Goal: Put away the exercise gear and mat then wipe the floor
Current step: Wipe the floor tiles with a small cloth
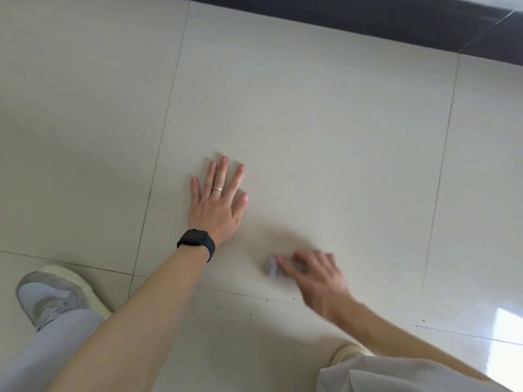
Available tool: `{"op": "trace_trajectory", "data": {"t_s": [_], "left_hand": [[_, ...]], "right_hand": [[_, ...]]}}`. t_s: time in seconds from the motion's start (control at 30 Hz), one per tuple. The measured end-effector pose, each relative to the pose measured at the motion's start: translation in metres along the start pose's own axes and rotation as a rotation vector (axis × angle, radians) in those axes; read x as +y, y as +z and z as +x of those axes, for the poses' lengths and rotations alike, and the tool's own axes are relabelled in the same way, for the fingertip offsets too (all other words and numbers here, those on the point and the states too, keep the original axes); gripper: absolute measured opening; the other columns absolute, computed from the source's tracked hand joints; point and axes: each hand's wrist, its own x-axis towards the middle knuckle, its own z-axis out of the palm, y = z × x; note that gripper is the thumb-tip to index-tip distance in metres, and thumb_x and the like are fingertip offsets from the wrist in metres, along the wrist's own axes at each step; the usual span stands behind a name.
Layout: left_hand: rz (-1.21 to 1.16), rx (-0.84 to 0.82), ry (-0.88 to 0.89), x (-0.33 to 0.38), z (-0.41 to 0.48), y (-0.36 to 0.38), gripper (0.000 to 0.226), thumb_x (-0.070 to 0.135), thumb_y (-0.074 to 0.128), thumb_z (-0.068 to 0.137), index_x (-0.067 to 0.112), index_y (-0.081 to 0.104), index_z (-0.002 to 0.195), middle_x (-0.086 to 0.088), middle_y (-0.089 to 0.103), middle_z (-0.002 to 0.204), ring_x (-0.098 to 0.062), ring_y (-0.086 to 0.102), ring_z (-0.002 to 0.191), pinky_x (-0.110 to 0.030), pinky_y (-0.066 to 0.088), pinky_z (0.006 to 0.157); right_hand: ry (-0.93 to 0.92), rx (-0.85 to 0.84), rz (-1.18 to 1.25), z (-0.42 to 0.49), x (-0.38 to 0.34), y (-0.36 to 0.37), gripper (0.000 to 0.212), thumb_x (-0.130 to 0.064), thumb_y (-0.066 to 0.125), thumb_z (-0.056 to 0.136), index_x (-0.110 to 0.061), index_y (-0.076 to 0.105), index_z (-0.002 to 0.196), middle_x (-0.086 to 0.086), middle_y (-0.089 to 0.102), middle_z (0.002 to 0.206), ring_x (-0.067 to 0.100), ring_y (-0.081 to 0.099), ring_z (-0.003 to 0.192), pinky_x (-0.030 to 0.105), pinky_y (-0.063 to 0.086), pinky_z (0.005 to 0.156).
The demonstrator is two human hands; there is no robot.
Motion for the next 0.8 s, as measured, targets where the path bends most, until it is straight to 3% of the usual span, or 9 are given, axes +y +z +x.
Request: {"op": "trace_trajectory", "data": {"t_s": [0.13, 0.23, 0.33, 0.4, 0.47, 0.6, 0.67, 0.73, 0.8], "left_hand": [[0.015, -0.002, 0.007, 0.003, -0.002, -0.002, 0.062, 0.054, 0.019, 0.100, 0.039, 0.005, 0.158, 0.004, -0.010, 0.167, -0.019, -0.006, 0.154, -0.058, 0.002, 0.120], [0.015, -0.031, -0.015, 0.005, -0.002, -0.004, 0.060, 0.052, 0.024, 0.103, 0.042, 0.001, 0.158, 0.006, -0.014, 0.167, -0.018, -0.009, 0.154, -0.056, 0.000, 0.121], [0.003, -0.086, -0.039, 0.007, -0.001, -0.009, 0.062, 0.051, 0.027, 0.104, 0.044, -0.004, 0.157, 0.008, -0.020, 0.165, -0.016, -0.014, 0.153, -0.055, -0.002, 0.122], [0.002, -0.119, -0.037, 0.009, -0.002, -0.013, 0.063, 0.051, 0.027, 0.104, 0.043, -0.006, 0.156, 0.008, -0.022, 0.164, -0.016, -0.015, 0.153, -0.055, -0.001, 0.121], [0.005, -0.140, -0.040, 0.010, -0.003, -0.017, 0.064, 0.051, 0.029, 0.103, 0.044, -0.006, 0.156, 0.008, -0.022, 0.164, -0.016, -0.015, 0.153, -0.055, 0.000, 0.122], [0.037, -0.154, -0.007, 0.010, -0.004, -0.024, 0.065, 0.050, 0.029, 0.103, 0.044, -0.007, 0.156, 0.009, -0.023, 0.164, -0.017, -0.015, 0.153, -0.055, 0.003, 0.122], [0.075, -0.172, 0.009, 0.003, 0.000, -0.026, 0.064, 0.051, 0.026, 0.103, 0.045, -0.010, 0.155, 0.010, -0.026, 0.162, -0.016, -0.015, 0.153, -0.055, 0.004, 0.122], [0.100, -0.147, 0.042, -0.005, 0.000, -0.026, 0.062, 0.053, 0.022, 0.101, 0.045, -0.007, 0.156, 0.011, -0.023, 0.163, -0.015, -0.011, 0.153, -0.056, 0.007, 0.121], [0.097, -0.114, 0.080, -0.012, 0.000, -0.026, 0.063, 0.056, 0.017, 0.098, 0.045, -0.001, 0.157, 0.011, -0.017, 0.165, -0.016, -0.005, 0.154, -0.058, 0.012, 0.119]], "right_hand": [[-0.284, -0.158, 0.016, -0.034, -0.012, 0.001, 0.060, -0.014, 0.059, 0.079, -0.035, 0.054, 0.135, -0.003, 0.055, 0.113, 0.019, 0.055, 0.089, 0.036, 0.036, 0.083], [0.006, 0.018, -0.015, 0.035, 0.034, -0.013, 0.071, -0.005, 0.075, 0.071, -0.035, 0.057, 0.132, 0.002, 0.060, 0.104, 0.026, 0.055, 0.083, 0.037, 0.038, 0.076], [0.423, 0.183, -0.057, 0.105, 0.085, -0.043, 0.050, -0.013, 0.066, 0.090, -0.032, 0.059, 0.136, 0.007, 0.059, 0.109, 0.033, 0.054, 0.089, 0.041, 0.039, 0.076], [0.513, 0.214, -0.042, 0.111, 0.079, -0.042, 0.046, -0.017, 0.061, 0.093, -0.030, 0.057, 0.138, 0.007, 0.058, 0.113, 0.035, 0.052, 0.092, 0.043, 0.041, 0.076], [0.371, 0.186, 0.019, 0.086, 0.041, -0.027, 0.053, -0.014, 0.066, 0.087, -0.026, 0.057, 0.138, 0.008, 0.058, 0.111, 0.034, 0.051, 0.088, 0.043, 0.045, 0.073], [-0.404, -0.141, 0.055, 0.029, -0.026, 0.005, 0.045, -0.021, 0.054, 0.090, -0.030, 0.056, 0.133, -0.005, 0.055, 0.104, 0.023, 0.051, 0.084, 0.036, 0.044, 0.074], [-0.581, -0.171, 0.029, 0.053, -0.010, 0.005, 0.042, -0.019, 0.046, 0.093, -0.030, 0.056, 0.132, -0.006, 0.056, 0.102, 0.021, 0.051, 0.085, 0.035, 0.045, 0.076], [-0.492, -0.058, -0.091, 0.103, 0.020, -0.003, 0.048, -0.018, 0.049, 0.086, -0.029, 0.056, 0.132, -0.004, 0.058, 0.104, 0.023, 0.053, 0.087, 0.035, 0.045, 0.077], [-0.124, 0.093, -0.137, 0.155, 0.057, -0.022, 0.052, -0.016, 0.058, 0.083, -0.027, 0.057, 0.134, 0.002, 0.060, 0.105, 0.030, 0.056, 0.088, 0.038, 0.044, 0.075]]}}
